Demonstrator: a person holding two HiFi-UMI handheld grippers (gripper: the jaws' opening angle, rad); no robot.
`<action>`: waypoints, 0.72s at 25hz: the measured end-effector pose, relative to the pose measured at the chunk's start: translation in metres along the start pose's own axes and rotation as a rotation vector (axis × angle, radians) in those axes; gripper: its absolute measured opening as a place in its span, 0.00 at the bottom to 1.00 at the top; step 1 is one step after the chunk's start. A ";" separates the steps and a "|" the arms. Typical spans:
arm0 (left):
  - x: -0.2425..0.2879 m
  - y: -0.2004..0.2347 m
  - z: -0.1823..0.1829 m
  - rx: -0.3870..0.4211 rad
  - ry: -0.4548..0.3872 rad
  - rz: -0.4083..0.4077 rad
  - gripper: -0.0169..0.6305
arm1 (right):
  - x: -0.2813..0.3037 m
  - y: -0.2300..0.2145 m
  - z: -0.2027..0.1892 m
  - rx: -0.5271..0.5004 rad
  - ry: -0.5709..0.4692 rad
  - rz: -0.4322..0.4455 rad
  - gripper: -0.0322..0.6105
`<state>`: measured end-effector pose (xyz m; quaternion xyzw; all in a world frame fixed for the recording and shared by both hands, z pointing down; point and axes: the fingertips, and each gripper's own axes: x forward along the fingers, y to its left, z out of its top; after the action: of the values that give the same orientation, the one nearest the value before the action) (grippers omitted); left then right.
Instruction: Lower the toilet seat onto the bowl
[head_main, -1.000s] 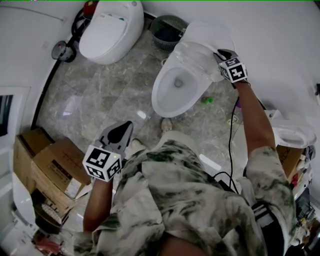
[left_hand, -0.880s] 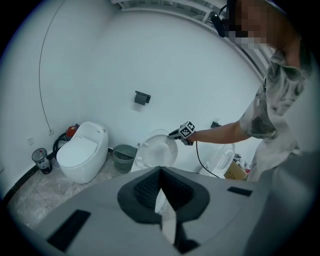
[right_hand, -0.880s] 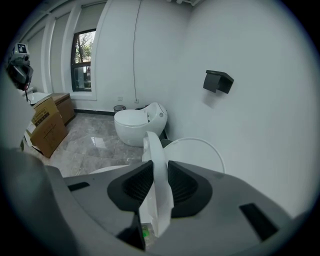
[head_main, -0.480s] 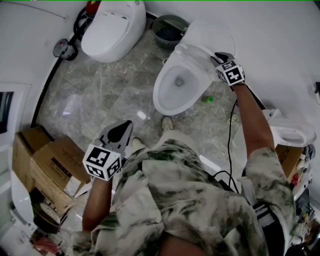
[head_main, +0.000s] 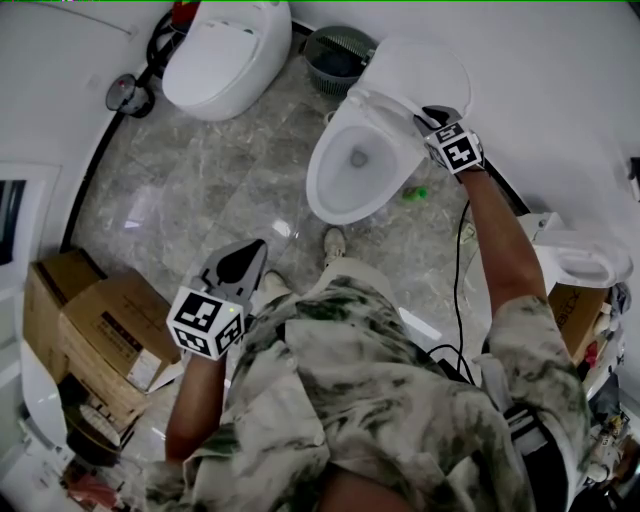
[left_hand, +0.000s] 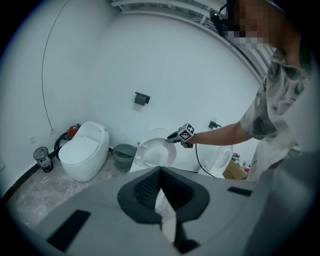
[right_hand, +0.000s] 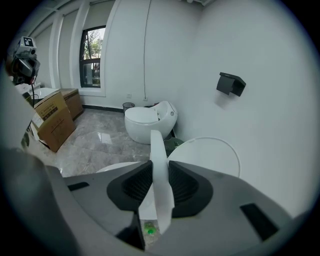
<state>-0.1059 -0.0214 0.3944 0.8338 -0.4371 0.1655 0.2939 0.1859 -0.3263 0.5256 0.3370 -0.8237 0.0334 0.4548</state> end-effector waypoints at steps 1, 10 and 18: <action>-0.001 0.000 -0.002 0.000 0.002 -0.001 0.06 | 0.000 0.003 0.000 -0.002 0.000 0.001 0.23; -0.012 0.002 -0.016 -0.004 0.015 -0.016 0.06 | 0.000 0.036 -0.004 -0.023 0.009 0.002 0.24; -0.018 0.004 -0.025 -0.006 0.022 -0.032 0.06 | 0.003 0.059 -0.008 -0.037 0.022 0.005 0.24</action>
<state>-0.1201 0.0043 0.4058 0.8379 -0.4208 0.1688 0.3038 0.1559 -0.2794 0.5475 0.3263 -0.8198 0.0231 0.4700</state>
